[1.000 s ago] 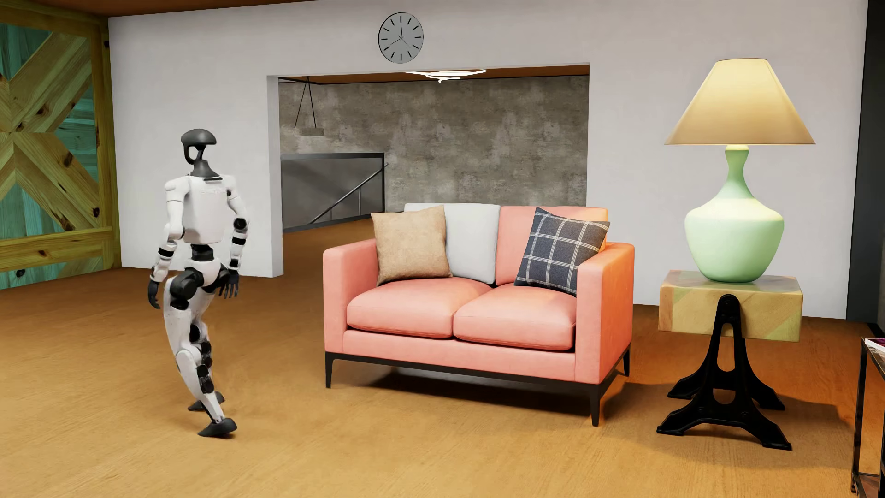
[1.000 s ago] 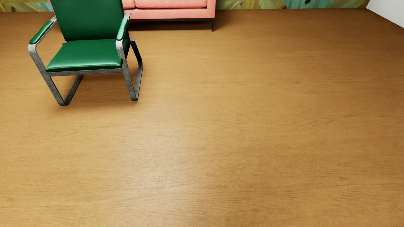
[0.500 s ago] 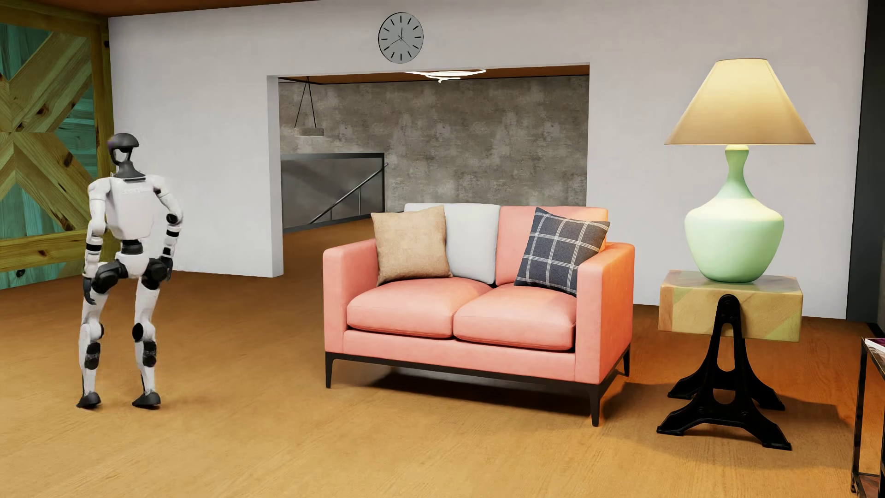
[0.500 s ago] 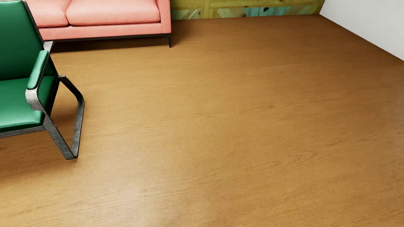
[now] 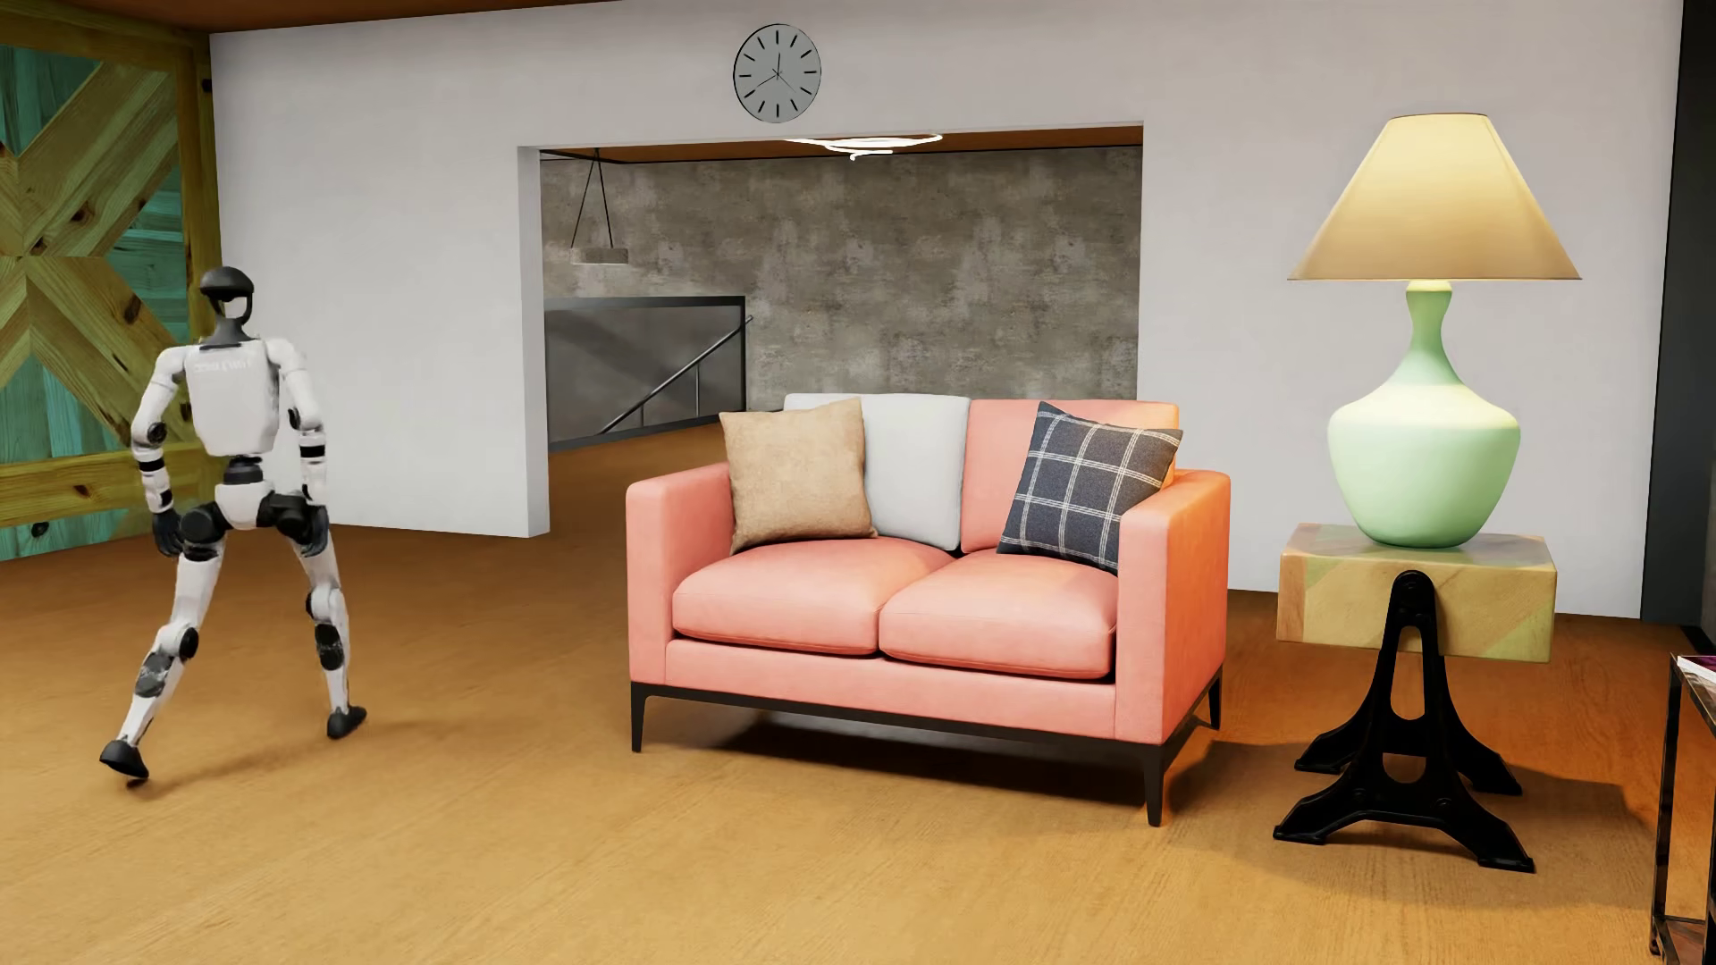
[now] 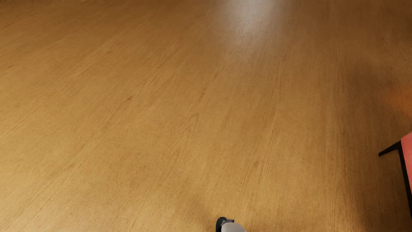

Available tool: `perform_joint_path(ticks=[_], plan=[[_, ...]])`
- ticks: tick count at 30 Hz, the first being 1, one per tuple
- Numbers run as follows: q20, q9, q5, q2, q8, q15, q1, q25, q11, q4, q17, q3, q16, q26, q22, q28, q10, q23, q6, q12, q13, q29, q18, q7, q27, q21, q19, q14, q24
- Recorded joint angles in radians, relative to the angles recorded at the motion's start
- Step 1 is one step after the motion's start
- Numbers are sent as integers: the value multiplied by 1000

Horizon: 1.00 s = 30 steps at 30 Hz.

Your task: Circle the sofa

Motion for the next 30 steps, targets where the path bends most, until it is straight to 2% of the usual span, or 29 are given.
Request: perform_joint_path(ticks=[1,2,3,4,6,7,8,10,12,13,15,17,18,19,20,21,22,23,24,25,26,27,28,29,30], plan=[[-28,7,-21,-32,0,2,21,0,-6,-2,-10,-47,7,0,-15,0,7,31,12,-32,19,0,0,0,0,30,0,-24,0],[-32,14,-33,-83,0,159,41,0,34,10,-15,-90,17,0,-34,0,24,49,28,-59,47,0,0,0,0,19,0,-29,0],[-37,32,-26,-125,0,289,83,0,127,24,-20,-124,21,0,-32,0,28,87,50,-77,53,0,0,0,0,54,0,5,0],[-13,37,0,-144,0,322,108,0,189,38,-17,-140,20,0,-30,0,42,128,72,-73,44,0,0,0,0,83,0,80,0],[-12,6,58,-81,0,205,8,0,222,55,-13,-140,15,0,12,0,206,141,92,-39,56,0,0,0,0,98,0,284,0],[-21,0,89,-34,0,139,-80,0,222,31,-12,-84,10,0,38,0,346,111,97,-34,68,0,0,0,0,67,0,293,0],[-35,22,137,54,0,90,-152,0,197,17,-14,-19,6,0,48,0,500,81,110,-23,52,0,0,0,0,77,0,252,0],[-64,44,215,266,0,11,-350,0,79,-35,-18,87,-4,0,69,0,722,20,109,29,-28,0,0,0,0,86,0,116,0],[-131,50,246,468,0,-108,-567,0,-35,-83,-25,189,1,0,95,0,687,-86,105,77,-102,0,0,0,0,-33,0,41,0],[-142,56,216,577,0,-165,-623,0,-73,-114,-33,247,-1,0,109,0,567,-143,95,108,-133,0,0,0,0,-92,0,39,0],[-171,35,187,727,0,-270,-724,0,-133,-107,-48,338,-5,0,138,0,262,-256,96,157,-208,0,0,0,0,-214,0,104,0],[-177,-1,168,847,0,-343,-768,0,-159,-106,-67,378,-7,0,146,0,-62,-346,101,204,-292,0,0,0,0,-289,0,135,0],[-178,-14,150,893,0,-342,-793,0,-157,-92,-76,405,-5,0,150,0,-87,-382,108,218,-313,0,0,0,0,-323,0,106,0],[-177,-14,94,931,0,-308,-810,0,-136,-89,-76,452,-5,0,156,0,-36,-401,98,231,-322,0,0,0,0,-350,0,115,0],[-191,-15,41,944,0,-229,-854,0,-76,-102,-67,471,-6,0,182,0,102,-402,76,227,-316,0,0,0,0,-368,0,191,0],[-213,-2,-18,933,0,-89,-867,0,42,-147,-37,463,-9,0,235,0,233,-368,36,206,-291,0,0,0,0,-369,0,204,0],[-216,7,-39,874,0,71,-816,0,232,-173,-28,434,-18,0,266,0,299,-330,30,170,-263,0,0,0,0,-363,0,155,0],[-191,0,-10,745,0,187,-765,0,499,-190,-33,396,-35,0,240,0,317,-290,43,161,-250,0,0,0,0,-308,0,94,0],[-175,13,-13,636,0,176,-670,0,711,-230,-26,320,-45,0,195,0,280,-236,34,147,-245,0,0,0,0,-245,0,78,0],[-155,24,23,545,0,156,-573,0,816,-245,-19,236,-52,0,144,0,226,-175,54,122,-225,0,0,0,0,-186,0,85,0],[-122,21,49,427,0,156,-492,0,854,-250,-18,159,-64,0,78,0,171,-161,82,88,-172,0,0,0,0,-181,0,86,0],[-113,26,75,342,0,183,-383,0,786,-249,-19,97,-71,0,5,0,105,-150,109,62,-104,0,0,0,0,-197,0,85,0],[-72,31,93,273,0,257,-287,0,623,-245,16,54,-67,0,-61,0,49,17,109,33,-105,0,0,0,0,-102,0,81,0],[-33,31,104,216,0,351,-196,0,411,-234,-5,8,-68,0,-143,0,-1,10,121,4,-51,0,0,0,0,-38,0,74,0],[-30,24,105,171,0,390,-119,0,195,-222,-6,-29,-65,0,-205,0,-41,39,124,-24,-10,0,0,0,0,-1,0,53,0]])
